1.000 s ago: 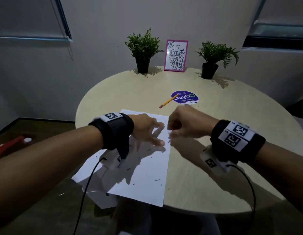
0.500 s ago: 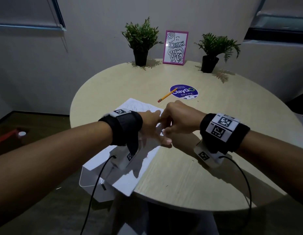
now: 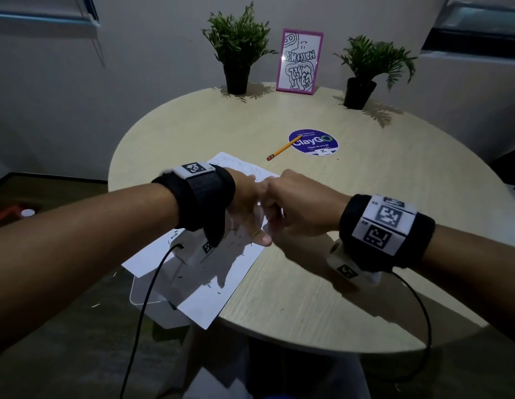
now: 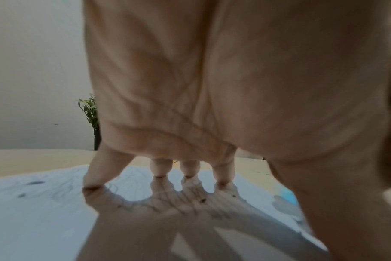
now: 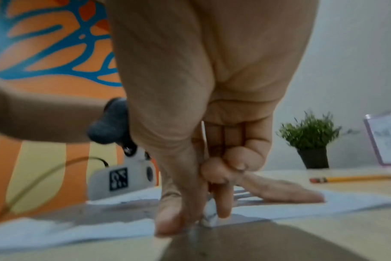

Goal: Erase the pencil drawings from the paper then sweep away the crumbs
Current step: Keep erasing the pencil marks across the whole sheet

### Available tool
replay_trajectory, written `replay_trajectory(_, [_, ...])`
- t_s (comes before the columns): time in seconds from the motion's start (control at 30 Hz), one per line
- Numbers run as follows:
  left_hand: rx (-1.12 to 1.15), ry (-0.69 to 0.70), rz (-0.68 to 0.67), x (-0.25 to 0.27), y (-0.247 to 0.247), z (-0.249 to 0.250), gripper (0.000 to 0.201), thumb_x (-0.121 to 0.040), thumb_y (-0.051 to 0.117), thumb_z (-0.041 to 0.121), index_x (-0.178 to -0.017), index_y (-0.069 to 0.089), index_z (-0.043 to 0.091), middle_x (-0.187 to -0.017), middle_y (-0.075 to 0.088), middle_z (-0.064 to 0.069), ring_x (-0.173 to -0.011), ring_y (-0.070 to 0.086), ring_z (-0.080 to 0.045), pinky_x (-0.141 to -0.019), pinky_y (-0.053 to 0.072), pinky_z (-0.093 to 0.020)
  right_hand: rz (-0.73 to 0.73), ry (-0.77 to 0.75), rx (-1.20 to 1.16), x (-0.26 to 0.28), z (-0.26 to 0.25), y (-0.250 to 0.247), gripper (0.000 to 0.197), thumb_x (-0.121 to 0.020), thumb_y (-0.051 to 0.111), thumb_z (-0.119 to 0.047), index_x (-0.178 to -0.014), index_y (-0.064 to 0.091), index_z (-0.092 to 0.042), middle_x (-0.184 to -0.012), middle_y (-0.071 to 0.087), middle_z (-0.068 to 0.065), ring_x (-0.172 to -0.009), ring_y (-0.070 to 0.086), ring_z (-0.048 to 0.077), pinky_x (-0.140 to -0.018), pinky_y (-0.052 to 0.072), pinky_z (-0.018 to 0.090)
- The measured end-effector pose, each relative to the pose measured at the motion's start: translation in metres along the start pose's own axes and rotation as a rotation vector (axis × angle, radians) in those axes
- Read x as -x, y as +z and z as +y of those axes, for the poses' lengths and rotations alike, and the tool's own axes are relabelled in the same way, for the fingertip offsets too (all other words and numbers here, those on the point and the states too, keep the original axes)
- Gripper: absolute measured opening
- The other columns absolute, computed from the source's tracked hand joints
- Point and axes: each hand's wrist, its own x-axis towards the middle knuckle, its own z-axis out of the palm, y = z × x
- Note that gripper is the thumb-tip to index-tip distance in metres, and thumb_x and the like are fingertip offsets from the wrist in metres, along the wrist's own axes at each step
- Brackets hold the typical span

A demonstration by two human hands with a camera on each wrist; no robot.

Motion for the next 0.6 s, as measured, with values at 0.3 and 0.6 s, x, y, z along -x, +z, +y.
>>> replay_trajectory(0.3, [-0.091,0.000,-0.039,0.005,-0.001,0.002,0.108,-0.070,0.069,0.073,-0.153,0.004,0.051,-0.166,-0.009,0.010,-0.154,-0.004,-0.025,-0.119,0.022,-0.054,0.047,0.104,0.066,-0.009,0.021,-0.011,0.010,-0.075,0.081,-0.016,-0.071,0.073,-0.011,-0.067,0.065,0.000,-0.063,0.056,0.018,-0.057,0.041,0.026])
replay_trajectory(0.6, [-0.067,0.003,-0.016,0.008,0.002,0.001,0.118,-0.071,0.069,0.072,-0.154,-0.011,0.046,-0.164,-0.021,0.012,-0.153,-0.012,-0.024,-0.120,0.016,-0.056,0.041,0.138,0.035,-0.011,0.030,-0.015,0.013,-0.075,0.084,-0.019,-0.076,0.077,-0.007,-0.068,0.071,0.003,-0.063,0.062,0.016,-0.052,0.038,0.014])
